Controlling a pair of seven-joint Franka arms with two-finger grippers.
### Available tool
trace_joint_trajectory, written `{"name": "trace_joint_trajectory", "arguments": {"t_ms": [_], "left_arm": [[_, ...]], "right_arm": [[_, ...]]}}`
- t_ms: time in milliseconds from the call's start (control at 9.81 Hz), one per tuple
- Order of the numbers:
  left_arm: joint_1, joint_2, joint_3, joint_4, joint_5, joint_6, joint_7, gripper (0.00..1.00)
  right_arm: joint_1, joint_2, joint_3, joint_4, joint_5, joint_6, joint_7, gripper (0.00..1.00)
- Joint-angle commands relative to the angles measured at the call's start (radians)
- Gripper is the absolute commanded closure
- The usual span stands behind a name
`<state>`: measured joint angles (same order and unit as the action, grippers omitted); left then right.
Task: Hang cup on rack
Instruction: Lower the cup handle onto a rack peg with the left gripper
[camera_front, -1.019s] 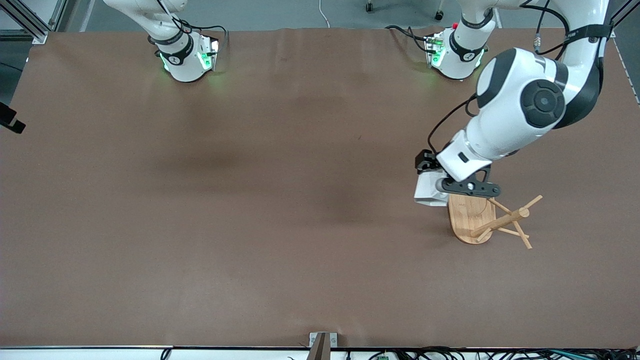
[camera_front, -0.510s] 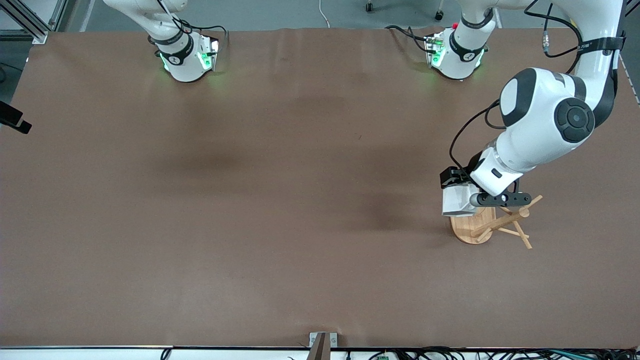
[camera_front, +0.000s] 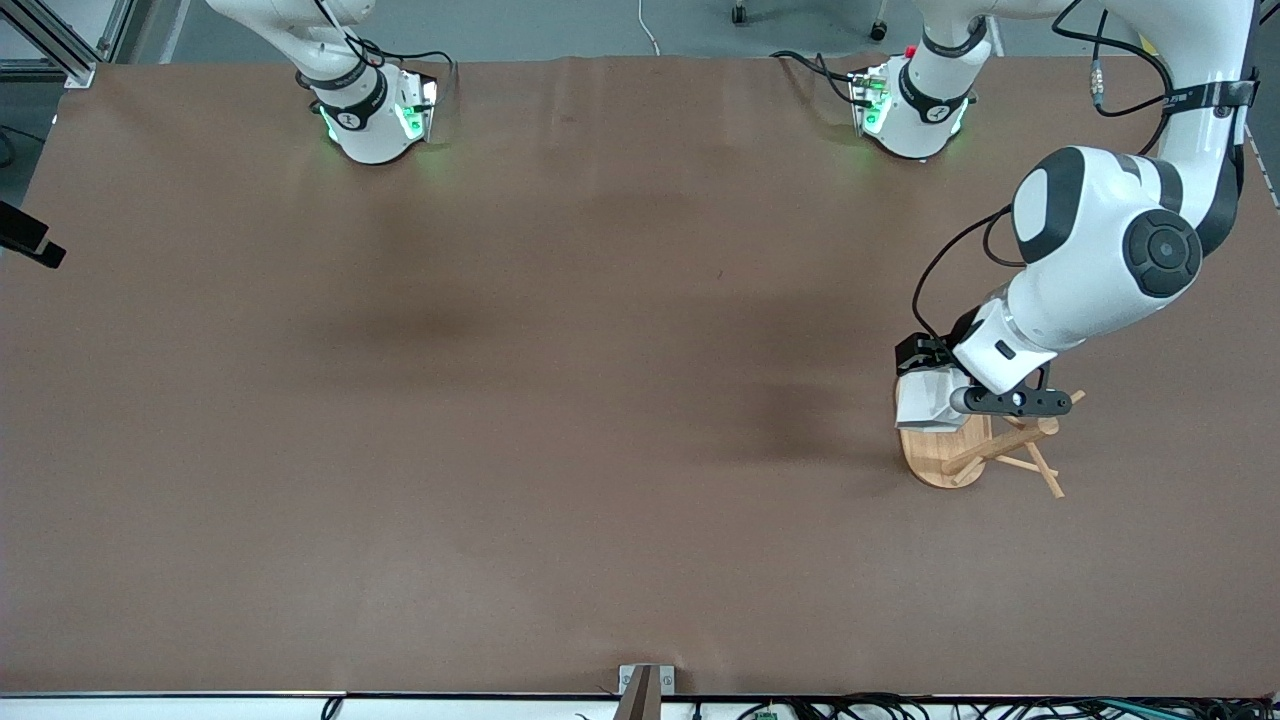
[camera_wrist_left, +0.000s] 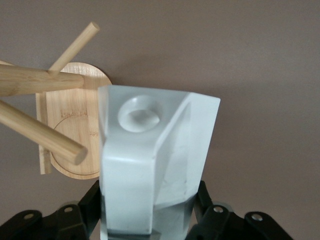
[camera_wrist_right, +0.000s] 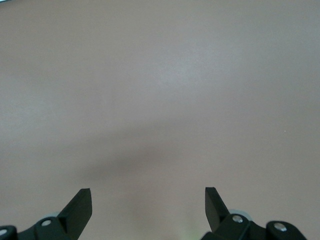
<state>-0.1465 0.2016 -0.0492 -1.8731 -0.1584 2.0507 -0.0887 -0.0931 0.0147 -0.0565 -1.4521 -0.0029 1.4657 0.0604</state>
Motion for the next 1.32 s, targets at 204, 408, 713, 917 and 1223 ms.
{"name": "trace_joint_trajectory", "arguments": {"t_ms": [204,408,713,917,1223], "left_arm": [[-0.002,0.009,0.017,-0.029,-0.016,0.025,0.029,0.99],[-0.002,0.010,0.031,-0.027,-0.018,0.025,0.029,0.99],[0.001,0.013,0.045,-0.027,-0.016,0.026,0.035,0.99],[0.001,0.021,0.051,-0.027,-0.013,0.031,0.043,0.98],[0.001,0.033,0.057,-0.020,-0.010,0.032,0.047,0.91]], "right_arm": [[0.009,-0.001,0.003,0.001,-0.002,0.022,0.004,0.00],[0.009,-0.001,0.003,-0.001,0.001,0.028,0.006,0.00],[0.019,-0.001,0.004,-0.001,0.001,0.018,0.007,0.00],[0.032,-0.001,0.003,-0.001,0.001,0.021,0.009,0.00],[0.032,-0.001,0.001,-0.001,0.001,0.018,0.006,0.00]]}}
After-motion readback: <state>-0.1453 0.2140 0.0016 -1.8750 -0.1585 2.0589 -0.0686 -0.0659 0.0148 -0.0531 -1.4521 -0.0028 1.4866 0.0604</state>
